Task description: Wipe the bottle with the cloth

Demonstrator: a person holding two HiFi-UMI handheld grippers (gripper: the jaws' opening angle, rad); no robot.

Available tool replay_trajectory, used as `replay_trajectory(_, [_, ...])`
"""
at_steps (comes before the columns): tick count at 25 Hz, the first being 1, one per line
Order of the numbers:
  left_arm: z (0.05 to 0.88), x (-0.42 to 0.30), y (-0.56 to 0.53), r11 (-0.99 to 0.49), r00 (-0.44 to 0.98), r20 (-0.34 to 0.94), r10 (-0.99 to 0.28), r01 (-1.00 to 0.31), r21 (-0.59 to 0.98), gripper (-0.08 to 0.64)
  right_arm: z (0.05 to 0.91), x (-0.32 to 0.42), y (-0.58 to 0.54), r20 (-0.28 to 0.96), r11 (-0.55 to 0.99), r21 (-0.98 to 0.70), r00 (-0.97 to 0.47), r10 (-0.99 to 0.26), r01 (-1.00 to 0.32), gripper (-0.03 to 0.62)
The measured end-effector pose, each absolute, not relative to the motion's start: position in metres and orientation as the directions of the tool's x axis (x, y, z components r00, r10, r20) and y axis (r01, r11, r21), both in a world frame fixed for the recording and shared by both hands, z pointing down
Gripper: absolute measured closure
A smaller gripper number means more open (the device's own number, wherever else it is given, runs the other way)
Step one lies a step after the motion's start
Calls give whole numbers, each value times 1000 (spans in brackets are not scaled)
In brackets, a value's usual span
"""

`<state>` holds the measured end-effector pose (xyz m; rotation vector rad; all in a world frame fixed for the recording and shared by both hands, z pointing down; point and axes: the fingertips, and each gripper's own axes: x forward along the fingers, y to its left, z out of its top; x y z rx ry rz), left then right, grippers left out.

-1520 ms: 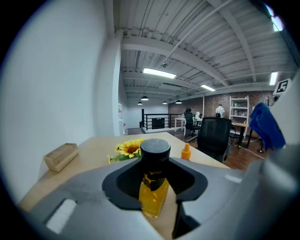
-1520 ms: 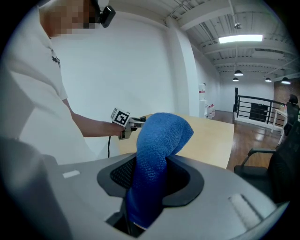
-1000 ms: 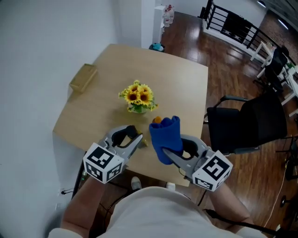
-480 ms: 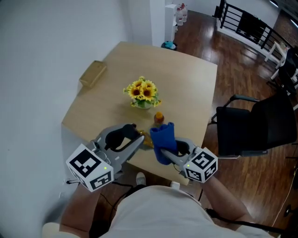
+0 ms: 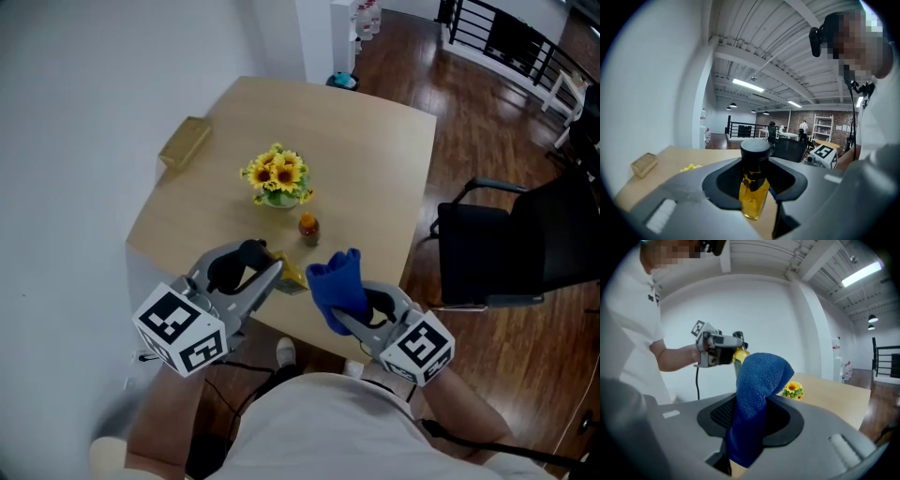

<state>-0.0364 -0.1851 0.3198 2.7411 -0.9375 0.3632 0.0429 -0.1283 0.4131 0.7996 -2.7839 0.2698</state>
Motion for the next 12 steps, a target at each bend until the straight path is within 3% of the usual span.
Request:
replay_trajectory(5, [324, -13, -180, -773, 768, 302, -565, -621, 134, 405, 361, 22, -99, 222, 903, 2, -880, -419, -429, 434])
replay_trajectory(12, [308, 2, -172, -785, 791, 261, -554, -600, 154, 405, 427, 29, -98, 309, 891, -59, -856, -413, -451, 434])
